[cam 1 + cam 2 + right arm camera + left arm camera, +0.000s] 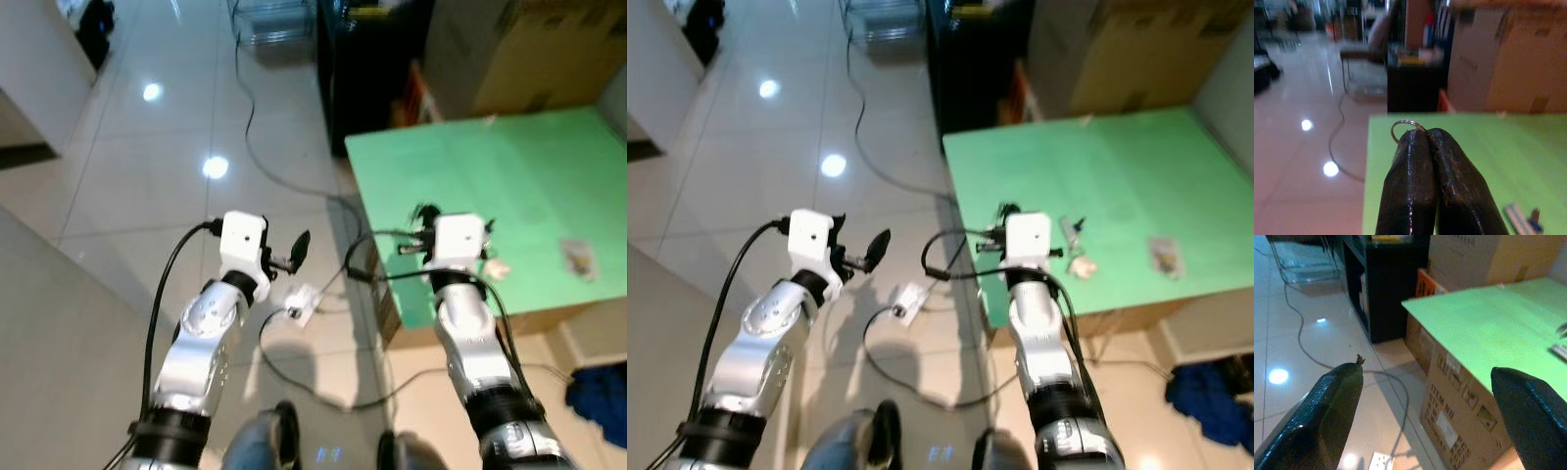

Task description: Hang keys on a hook

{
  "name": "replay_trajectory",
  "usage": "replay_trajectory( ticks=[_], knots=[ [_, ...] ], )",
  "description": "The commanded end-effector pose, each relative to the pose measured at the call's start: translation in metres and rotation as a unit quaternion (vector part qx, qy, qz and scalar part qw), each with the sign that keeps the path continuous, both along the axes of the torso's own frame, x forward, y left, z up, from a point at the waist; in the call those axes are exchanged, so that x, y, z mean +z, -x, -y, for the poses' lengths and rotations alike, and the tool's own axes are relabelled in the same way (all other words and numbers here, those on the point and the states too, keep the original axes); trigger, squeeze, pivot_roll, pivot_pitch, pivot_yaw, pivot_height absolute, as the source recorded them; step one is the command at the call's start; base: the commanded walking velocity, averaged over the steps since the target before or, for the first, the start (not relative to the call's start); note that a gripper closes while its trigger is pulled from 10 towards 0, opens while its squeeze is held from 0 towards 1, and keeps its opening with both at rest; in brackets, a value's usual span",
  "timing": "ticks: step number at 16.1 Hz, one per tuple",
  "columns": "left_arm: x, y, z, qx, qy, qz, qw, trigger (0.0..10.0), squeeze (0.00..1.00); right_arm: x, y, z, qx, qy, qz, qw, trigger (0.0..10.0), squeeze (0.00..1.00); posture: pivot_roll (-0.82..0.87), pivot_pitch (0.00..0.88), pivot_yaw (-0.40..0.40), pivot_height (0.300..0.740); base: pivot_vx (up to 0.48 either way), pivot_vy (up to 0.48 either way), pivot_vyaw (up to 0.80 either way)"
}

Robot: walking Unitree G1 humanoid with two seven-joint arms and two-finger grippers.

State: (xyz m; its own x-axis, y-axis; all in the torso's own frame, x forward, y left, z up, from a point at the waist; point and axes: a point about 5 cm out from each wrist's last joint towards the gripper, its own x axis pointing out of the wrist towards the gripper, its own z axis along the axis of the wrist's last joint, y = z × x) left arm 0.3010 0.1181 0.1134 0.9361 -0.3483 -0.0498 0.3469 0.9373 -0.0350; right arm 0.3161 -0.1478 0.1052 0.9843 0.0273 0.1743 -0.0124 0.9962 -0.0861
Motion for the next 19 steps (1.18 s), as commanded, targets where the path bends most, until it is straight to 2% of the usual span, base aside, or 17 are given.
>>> replay_trajectory(
  ticks=[1,2,4,5,6,7,13,19],
  knots=[
    [0.000,-0.001,-0.008,0.021,0.005,0.001,1.000,10.0,0.00,0.004,0.006,-0.003,0.011,-0.021,-0.004,1.000,0.0,0.00,-0.06,0.035,0.044,0.740,0.000,0.000,0.00],
    [0.001,0.000,-0.013,0.032,0.009,0.005,0.999,10.0,0.00,0.008,0.016,-0.005,0.020,-0.029,0.003,0.999,0.0,0.00,-0.06,0.006,0.041,0.740,0.000,0.000,0.00],
    [-0.001,0.004,-0.022,0.064,0.034,0.001,0.997,10.0,0.00,0.011,0.035,-0.005,0.031,-0.044,0.008,0.999,0.0,0.00,-0.05,0.000,0.029,0.740,0.000,0.000,0.00],
    [-0.003,0.002,-0.021,0.069,0.054,-0.012,0.996,10.0,0.00,0.007,0.036,-0.002,0.021,-0.035,-0.002,0.999,0.0,0.00,-0.05,0.000,0.027,0.740,0.000,0.000,0.00],
    [-0.004,0.002,-0.019,0.070,0.048,-0.010,0.996,10.0,0.00,0.006,0.036,-0.001,0.017,-0.027,-0.007,0.999,0.0,0.00,-0.05,0.000,0.027,0.740,0.000,0.000,0.00],
    [-0.006,0.000,-0.015,0.068,0.030,-0.008,0.997,10.0,0.00,0.002,0.033,-0.002,0.017,-0.024,-0.020,0.999,10.0,0.00,-0.05,0.000,0.031,0.740,0.000,0.000,0.00],
    [-0.008,-0.004,-0.025,0.085,0.027,-0.008,0.996,10.0,0.00,-0.015,0.027,0.002,-0.005,-0.055,-0.077,0.996,10.0,0.00,-0.01,0.000,0.017,0.740,0.000,0.000,0.00],
    [-0.001,-0.007,-0.023,0.075,0.010,0.012,0.997,10.0,0.00,-0.026,0.020,-0.007,0.010,-0.044,-0.104,0.994,10.0,0.00,0.04,0.000,0.012,0.740,-0.292,0.000,0.00]
  ],
)
